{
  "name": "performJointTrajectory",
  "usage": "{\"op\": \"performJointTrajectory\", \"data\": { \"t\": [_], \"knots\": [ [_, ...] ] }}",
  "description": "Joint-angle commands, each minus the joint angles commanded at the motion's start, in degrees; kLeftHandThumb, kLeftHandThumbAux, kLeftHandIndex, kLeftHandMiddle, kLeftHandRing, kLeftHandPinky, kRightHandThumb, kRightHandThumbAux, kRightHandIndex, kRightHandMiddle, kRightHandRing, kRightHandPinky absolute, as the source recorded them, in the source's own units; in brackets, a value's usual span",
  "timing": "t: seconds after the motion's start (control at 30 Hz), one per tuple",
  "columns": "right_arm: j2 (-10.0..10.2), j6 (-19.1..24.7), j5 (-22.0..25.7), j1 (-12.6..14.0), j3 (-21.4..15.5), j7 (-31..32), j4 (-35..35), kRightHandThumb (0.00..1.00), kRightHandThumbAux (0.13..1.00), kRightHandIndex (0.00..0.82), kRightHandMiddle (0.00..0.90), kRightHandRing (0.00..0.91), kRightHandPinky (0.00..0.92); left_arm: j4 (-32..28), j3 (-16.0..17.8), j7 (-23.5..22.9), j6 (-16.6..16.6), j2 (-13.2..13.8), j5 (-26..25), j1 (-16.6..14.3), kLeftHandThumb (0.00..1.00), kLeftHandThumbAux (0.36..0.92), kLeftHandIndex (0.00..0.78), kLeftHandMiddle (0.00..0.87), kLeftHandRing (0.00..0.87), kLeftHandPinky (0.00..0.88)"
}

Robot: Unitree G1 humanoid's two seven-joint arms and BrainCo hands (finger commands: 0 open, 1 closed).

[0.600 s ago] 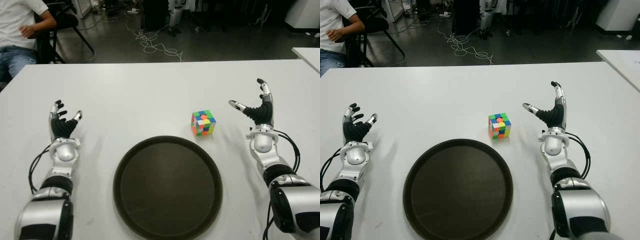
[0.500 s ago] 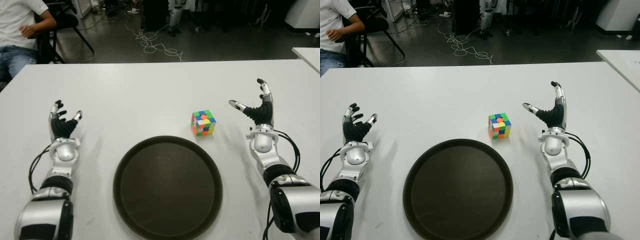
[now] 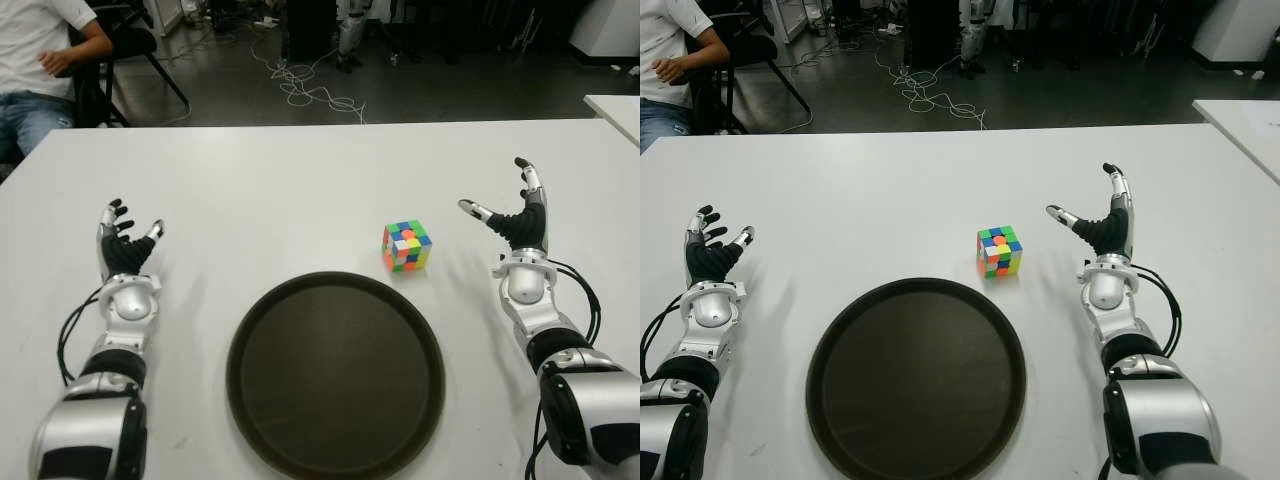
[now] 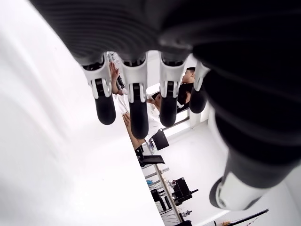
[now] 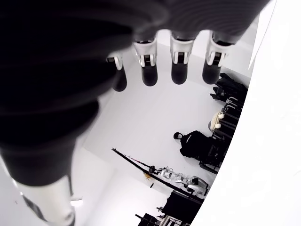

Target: Pick up the Rubik's Cube and put it in the plate

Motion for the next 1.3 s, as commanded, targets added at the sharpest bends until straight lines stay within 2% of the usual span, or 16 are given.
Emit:
{"op": "performJointTrajectory", "data": {
  "t": [0.13,0.33,0.53,0.7,1.1,1.3],
  "knots": [
    [0.04,0.1,0.19,-0.08,-0.14,0.16,0.05,0.0,0.796,0.06,0.039,0.03,0.033,0.12,-0.09,0.06,0.34,0.05,0.06,-0.14,0.381,0.748,0.107,0.179,0.206,0.27],
    [-0.1,0.29,0.02,-0.11,0.02,0.32,0.11,0.0,0.806,0.055,0.031,0.024,0.028,0.04,-0.05,-0.03,0.49,-0.04,-0.05,-0.17,0.377,0.752,0.107,0.203,0.244,0.335],
    [-0.34,0.35,-0.25,-0.08,0.26,0.47,0.13,0.0,0.766,0.058,0.033,0.023,0.028,-0.16,-0.17,0.15,0.62,-0.13,0.07,-0.13,0.357,0.739,0.104,0.186,0.219,0.283],
    [-0.37,0.08,-0.29,0.05,0.31,0.57,0.07,0.0,0.76,0.056,0.034,0.023,0.025,-0.3,-0.12,0.26,0.59,-0.26,-0.03,-0.08,0.382,0.74,0.106,0.176,0.194,0.228],
    [-0.87,-0.71,-0.51,0.5,0.58,0.78,-0.21,0.0,0.782,0.067,0.047,0.038,0.037,-0.85,-0.67,0.98,0.14,-0.64,0.51,0.42,0.389,0.754,0.106,0.181,0.208,0.271],
    [-1.26,-1.68,-0.92,0.77,0.96,0.77,-0.66,0.0,0.813,0.067,0.056,0.051,0.044,-1.47,-0.17,0.72,0.12,-1.0,-0.19,0.58,0.386,0.745,0.104,0.163,0.179,0.215]
  ]
}}
